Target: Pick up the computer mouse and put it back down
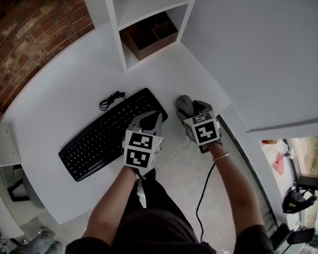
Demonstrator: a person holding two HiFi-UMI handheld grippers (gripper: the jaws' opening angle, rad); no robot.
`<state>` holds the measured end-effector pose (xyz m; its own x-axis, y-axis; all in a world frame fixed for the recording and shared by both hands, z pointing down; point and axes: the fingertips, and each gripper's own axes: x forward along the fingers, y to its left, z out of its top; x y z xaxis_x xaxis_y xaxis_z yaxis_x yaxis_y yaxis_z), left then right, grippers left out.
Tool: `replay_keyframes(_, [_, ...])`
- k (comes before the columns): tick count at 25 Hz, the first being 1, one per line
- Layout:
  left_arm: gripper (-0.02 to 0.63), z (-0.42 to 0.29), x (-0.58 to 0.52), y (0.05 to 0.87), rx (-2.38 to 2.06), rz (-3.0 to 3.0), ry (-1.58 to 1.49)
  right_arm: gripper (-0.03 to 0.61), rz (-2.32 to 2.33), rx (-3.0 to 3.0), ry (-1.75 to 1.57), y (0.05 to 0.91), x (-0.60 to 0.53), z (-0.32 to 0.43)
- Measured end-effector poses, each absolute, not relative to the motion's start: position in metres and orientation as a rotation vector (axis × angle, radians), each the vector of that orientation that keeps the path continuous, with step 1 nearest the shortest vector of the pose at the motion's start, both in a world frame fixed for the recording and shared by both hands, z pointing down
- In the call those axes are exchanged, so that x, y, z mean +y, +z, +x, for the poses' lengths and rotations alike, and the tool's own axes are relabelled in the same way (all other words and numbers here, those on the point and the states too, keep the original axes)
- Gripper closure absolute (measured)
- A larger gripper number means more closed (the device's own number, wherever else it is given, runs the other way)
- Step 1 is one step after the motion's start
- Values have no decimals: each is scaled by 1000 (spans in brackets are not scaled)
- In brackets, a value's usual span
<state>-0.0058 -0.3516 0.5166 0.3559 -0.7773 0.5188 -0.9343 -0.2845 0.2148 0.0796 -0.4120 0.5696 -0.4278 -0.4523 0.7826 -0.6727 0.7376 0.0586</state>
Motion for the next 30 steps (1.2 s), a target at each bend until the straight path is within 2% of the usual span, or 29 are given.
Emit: replay_keyframes(30, [604, -2, -351, 513, -1486, 2149, 443, 279, 766, -2166, 362, 570, -415, 78])
